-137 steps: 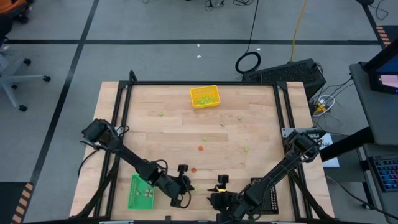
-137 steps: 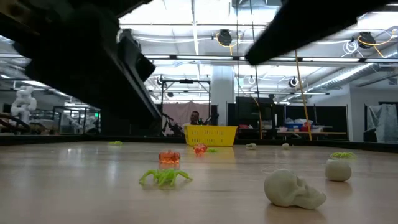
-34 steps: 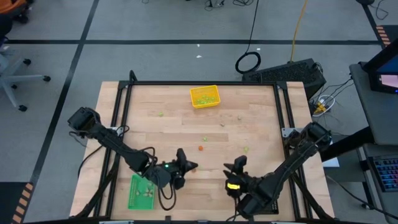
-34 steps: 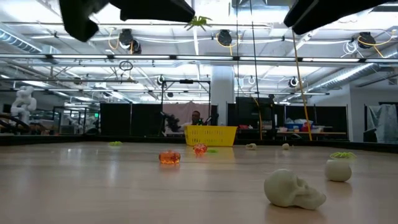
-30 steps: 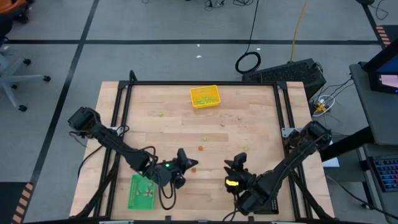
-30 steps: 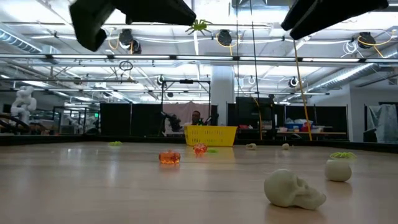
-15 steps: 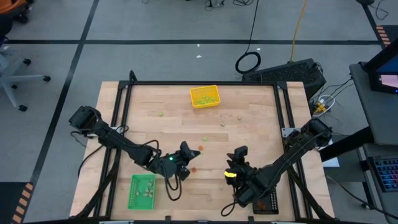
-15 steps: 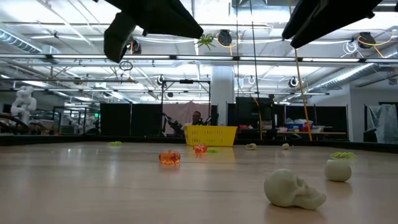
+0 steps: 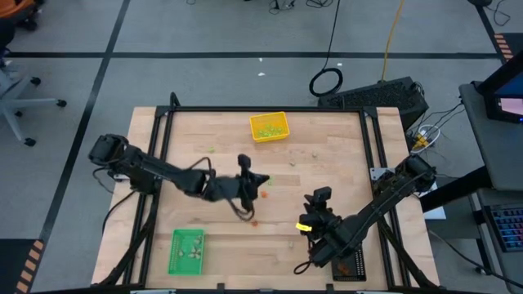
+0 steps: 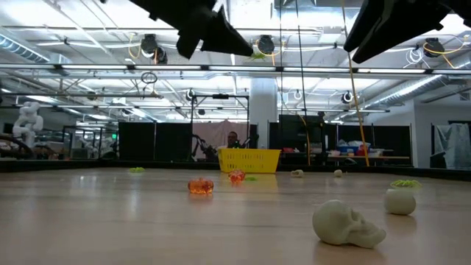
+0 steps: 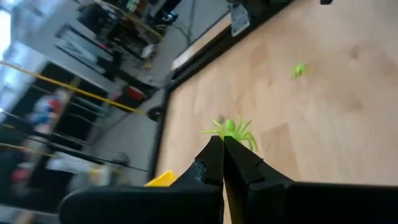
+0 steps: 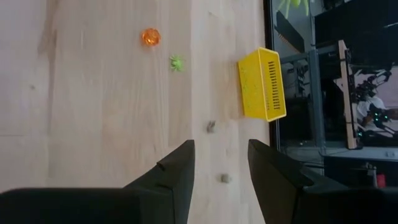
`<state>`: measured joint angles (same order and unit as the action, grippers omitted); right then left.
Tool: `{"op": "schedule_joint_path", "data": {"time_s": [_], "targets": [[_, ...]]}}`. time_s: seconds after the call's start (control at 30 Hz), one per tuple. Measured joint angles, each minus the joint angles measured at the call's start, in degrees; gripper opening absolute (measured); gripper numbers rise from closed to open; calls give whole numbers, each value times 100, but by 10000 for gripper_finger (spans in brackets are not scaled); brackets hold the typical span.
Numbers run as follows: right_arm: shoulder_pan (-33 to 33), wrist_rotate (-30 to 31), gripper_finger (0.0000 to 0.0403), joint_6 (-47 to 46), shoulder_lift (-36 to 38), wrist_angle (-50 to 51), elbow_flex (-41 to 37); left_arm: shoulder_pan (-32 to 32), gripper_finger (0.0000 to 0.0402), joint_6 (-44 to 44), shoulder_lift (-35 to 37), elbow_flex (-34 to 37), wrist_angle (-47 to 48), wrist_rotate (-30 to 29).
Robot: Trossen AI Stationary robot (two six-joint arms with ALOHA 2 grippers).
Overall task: Sort Halloween decoration
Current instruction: Put the green spider toy into the yellow bin
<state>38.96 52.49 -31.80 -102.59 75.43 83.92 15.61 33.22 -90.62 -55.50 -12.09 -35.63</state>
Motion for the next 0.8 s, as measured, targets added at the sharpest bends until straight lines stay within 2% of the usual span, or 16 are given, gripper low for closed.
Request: {"op": "schedule_joint_path", "data": {"time_s": [0.23, 0.4, 0.63, 0.8], "targets": [[2, 39, 134, 121, 0, 65, 0, -1317, 0, -1412, 279, 2, 217, 2064], [2, 159, 134, 146, 0, 65, 0, -2312, 0, -1835, 268, 6, 510, 2400], [2, 166, 134, 121, -2, -36, 0, -3566, 0, -3151, 251, 6, 638, 3595], [2, 190, 134, 121, -3, -87, 0, -4009, 0, -3245, 70, 6, 381, 3715]]}}
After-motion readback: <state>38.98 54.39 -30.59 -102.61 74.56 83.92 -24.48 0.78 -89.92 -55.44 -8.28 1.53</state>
